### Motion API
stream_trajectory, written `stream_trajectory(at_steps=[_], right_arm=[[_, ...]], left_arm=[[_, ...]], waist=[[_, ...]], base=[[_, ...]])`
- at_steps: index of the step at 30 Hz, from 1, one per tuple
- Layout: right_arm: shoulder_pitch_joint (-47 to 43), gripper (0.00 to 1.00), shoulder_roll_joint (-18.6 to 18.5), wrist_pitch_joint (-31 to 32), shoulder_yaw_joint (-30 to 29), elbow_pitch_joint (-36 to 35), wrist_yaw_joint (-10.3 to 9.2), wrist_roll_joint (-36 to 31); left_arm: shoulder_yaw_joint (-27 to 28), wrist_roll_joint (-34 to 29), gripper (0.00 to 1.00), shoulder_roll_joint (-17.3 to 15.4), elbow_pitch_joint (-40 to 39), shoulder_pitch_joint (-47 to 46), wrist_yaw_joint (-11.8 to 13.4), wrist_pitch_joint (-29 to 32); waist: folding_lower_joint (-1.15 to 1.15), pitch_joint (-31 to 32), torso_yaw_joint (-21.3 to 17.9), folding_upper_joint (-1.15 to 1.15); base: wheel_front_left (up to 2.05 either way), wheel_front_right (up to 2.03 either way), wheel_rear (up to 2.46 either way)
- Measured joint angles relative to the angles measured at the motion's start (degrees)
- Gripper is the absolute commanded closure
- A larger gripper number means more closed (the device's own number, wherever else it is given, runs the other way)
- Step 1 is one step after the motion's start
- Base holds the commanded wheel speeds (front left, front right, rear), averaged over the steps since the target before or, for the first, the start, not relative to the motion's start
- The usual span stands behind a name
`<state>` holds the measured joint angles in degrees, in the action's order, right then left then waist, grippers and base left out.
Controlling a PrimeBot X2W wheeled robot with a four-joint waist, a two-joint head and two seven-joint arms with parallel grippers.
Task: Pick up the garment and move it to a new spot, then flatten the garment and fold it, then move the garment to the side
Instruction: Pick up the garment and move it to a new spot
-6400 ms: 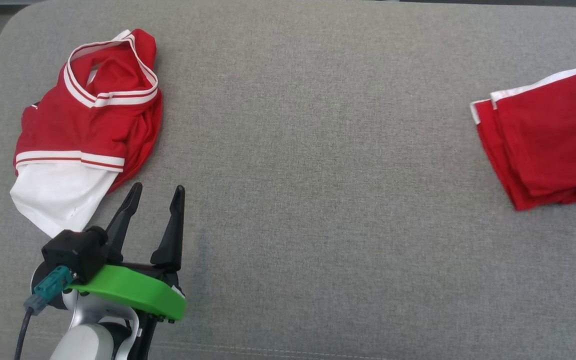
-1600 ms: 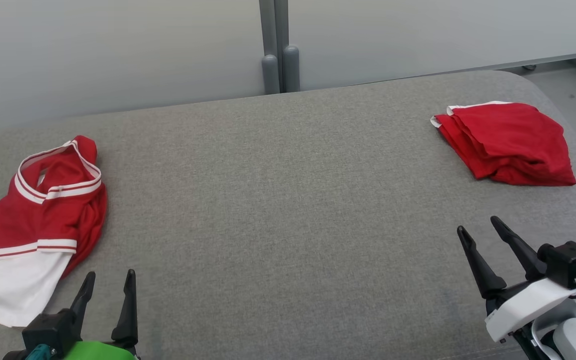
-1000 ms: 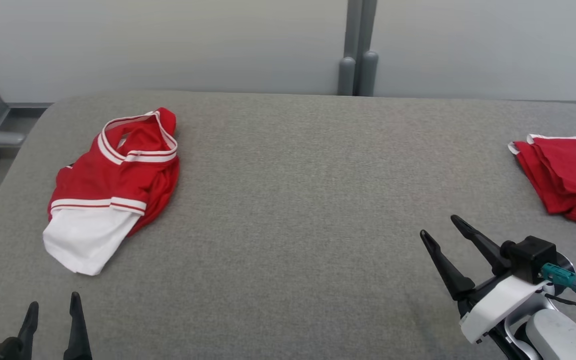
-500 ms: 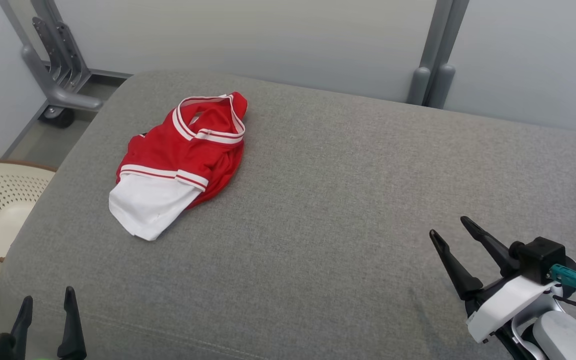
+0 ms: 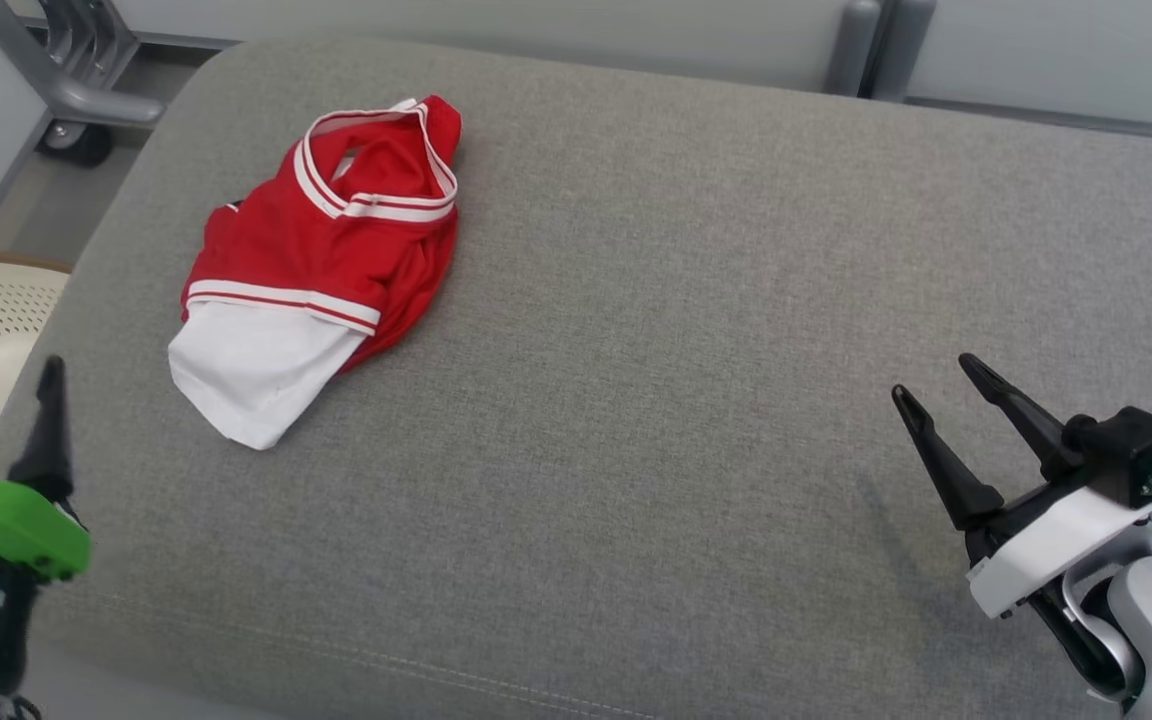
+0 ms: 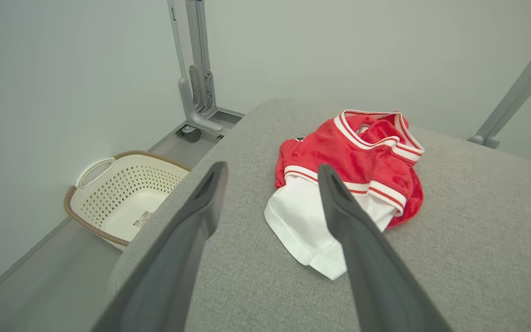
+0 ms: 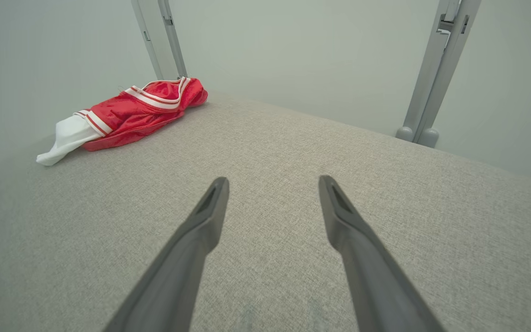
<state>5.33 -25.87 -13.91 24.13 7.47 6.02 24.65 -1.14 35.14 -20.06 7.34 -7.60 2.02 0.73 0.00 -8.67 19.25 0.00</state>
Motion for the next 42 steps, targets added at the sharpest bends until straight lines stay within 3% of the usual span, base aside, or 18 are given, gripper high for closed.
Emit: stream_trajectory(at_steps=[4,17,30,40,41,42], right_arm=[[1.7,0.0,-0.6,0.8,0.0,-1.2,0.0,0.0],[8.8,0.0,-2.1,1.9,-1.3,-4.9,0.02,-1.0],[14.3,0.0,-3.9,1.9,-3.7,-6.5,0.01,-2.0],[16.0,0.0,-4.4,1.8,-4.0,-6.4,0.01,-2.4],[16.0,0.0,-4.4,1.8,-4.1,-6.3,0.01,-2.5],[16.1,0.0,-4.4,1.8,-4.1,-6.2,0.01,-2.6]], left_arm=[[1.5,0.7,0.0,-2.8,2.2,-6.2,0.1,5.2],[4.5,6.4,0.0,-3.9,8.2,-18.6,1.8,14.4],[2.7,6.9,0.0,-1.0,13.1,-27.1,2.1,15.4],[1.3,5.8,0.0,-0.7,19.7,-29.0,2.2,15.2],[1.1,5.6,0.12,-0.7,20.4,-29.2,2.2,15.0],[1.1,5.4,0.51,-0.8,21.0,-29.5,2.2,14.8]], waist=[[0.0,-3.1,-1.1,0.0],[0.0,-13.3,-5.5,0.0],[0.01,-23.5,-8.7,0.0],[0.01,-27.5,-10.8,0.0],[0.01,-27.6,-11.0,0.0],[0.01,-27.7,-11.2,0.0]], base=[[0.0,0.0,0.0],[0.0,0.0,0.0],[0.0,0.0,0.0],[0.0,0.0,0.0],[0.0,0.0,0.0],[0.0,0.0,0.0]])
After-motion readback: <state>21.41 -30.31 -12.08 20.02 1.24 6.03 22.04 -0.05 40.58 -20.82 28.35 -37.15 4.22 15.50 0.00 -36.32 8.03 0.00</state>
